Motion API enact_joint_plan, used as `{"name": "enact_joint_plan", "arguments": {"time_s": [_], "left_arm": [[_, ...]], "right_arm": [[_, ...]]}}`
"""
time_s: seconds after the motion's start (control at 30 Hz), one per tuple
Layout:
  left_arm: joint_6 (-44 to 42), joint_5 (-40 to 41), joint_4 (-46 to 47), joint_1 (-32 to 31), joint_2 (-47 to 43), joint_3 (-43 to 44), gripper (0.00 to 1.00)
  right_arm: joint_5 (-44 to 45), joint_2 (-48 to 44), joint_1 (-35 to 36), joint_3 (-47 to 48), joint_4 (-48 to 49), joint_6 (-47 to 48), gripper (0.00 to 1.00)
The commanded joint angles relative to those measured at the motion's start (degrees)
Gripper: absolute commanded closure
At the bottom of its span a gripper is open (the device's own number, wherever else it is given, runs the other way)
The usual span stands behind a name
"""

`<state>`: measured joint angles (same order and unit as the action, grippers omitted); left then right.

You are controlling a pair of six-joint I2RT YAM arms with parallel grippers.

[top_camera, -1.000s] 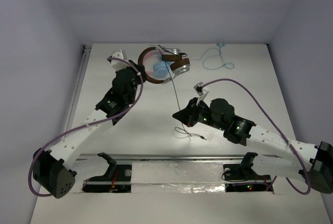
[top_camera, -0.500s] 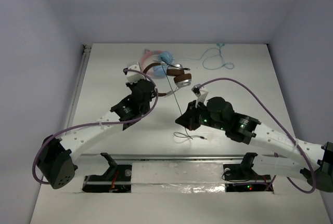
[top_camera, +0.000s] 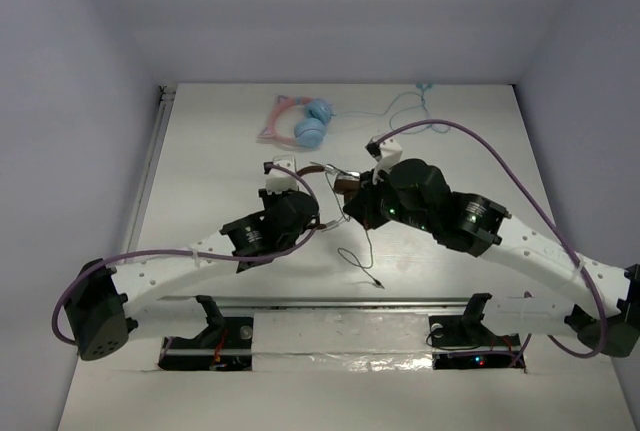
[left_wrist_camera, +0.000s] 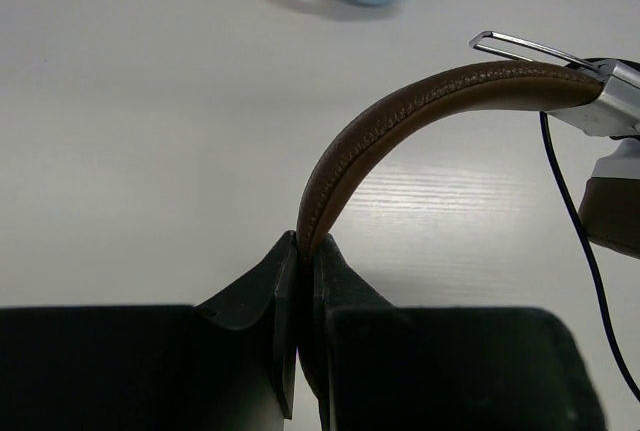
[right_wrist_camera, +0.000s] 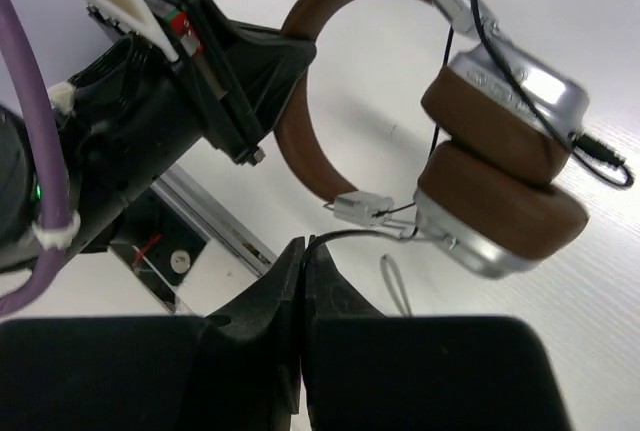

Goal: Wrap the headphones

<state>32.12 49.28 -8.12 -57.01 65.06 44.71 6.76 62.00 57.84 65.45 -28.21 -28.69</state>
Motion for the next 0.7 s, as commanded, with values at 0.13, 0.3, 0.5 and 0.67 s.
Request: {"name": "enact_joint_plan", "arguments": {"time_s": [0.13, 0.3, 0.5, 0.67], "left_arm": [[3.12, 0.47, -10.24, -4.41, 0.07, 2.75, 1.0], [4.1, -3.29, -22.72, -6.71, -0.11, 7.4, 1.0], [-8.03, -20.96, -20.89, -8.82, -4.23, 9.43, 1.0], [-12.42, -26.49, -21.84, -8.82, -4.86, 11.71, 1.0]], "right_arm": [[3.78, 3.13, 0.69, 9.69, -7.99, 5.66, 1.0], [1.66, 6.82, 0.69, 12.86, -16.77, 8.91, 1.0], [6.68, 9.01, 0.69, 17.69, -21.97, 12.07, 1.0], [16.25, 9.63, 0.69, 19.01, -22.77, 13.38, 1.0]]}}
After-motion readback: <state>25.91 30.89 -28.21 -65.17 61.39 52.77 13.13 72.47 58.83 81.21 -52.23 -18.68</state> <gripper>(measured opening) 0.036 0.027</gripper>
